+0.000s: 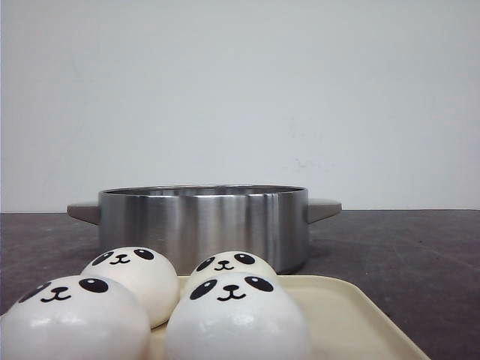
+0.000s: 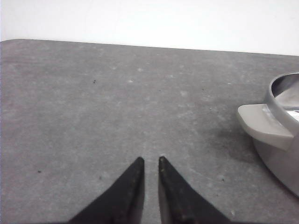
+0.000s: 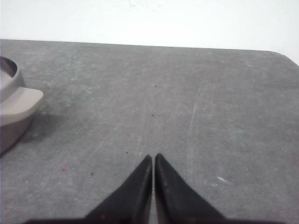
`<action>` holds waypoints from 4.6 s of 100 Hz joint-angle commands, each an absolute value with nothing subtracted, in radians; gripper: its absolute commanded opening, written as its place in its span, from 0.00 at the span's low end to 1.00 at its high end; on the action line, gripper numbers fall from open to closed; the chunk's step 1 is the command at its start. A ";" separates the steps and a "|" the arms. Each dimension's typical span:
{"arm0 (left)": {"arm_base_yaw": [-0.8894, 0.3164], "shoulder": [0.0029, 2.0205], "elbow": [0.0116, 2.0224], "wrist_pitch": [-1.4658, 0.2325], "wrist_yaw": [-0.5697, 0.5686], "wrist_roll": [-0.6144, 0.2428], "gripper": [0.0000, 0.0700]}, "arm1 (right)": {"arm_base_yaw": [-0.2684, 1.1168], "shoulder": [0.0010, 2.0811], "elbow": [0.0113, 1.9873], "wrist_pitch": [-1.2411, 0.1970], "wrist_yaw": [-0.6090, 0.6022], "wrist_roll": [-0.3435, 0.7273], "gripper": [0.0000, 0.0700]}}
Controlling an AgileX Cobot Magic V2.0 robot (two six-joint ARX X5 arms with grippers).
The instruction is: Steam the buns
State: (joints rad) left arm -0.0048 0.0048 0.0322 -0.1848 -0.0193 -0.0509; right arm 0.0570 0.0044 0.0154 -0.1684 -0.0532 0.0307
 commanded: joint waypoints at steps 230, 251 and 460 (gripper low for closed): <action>-0.002 0.280 0.618 -0.483 0.349 -0.395 0.02 | 0.057 0.275 0.752 -0.414 -0.348 0.246 0.00; -0.019 0.494 0.900 -0.479 0.353 -0.242 0.06 | 0.057 0.434 0.949 -0.437 -0.411 0.193 0.00; -0.441 0.678 0.973 -0.695 0.307 -0.105 0.85 | 0.937 1.651 1.119 -0.670 -0.116 0.641 0.82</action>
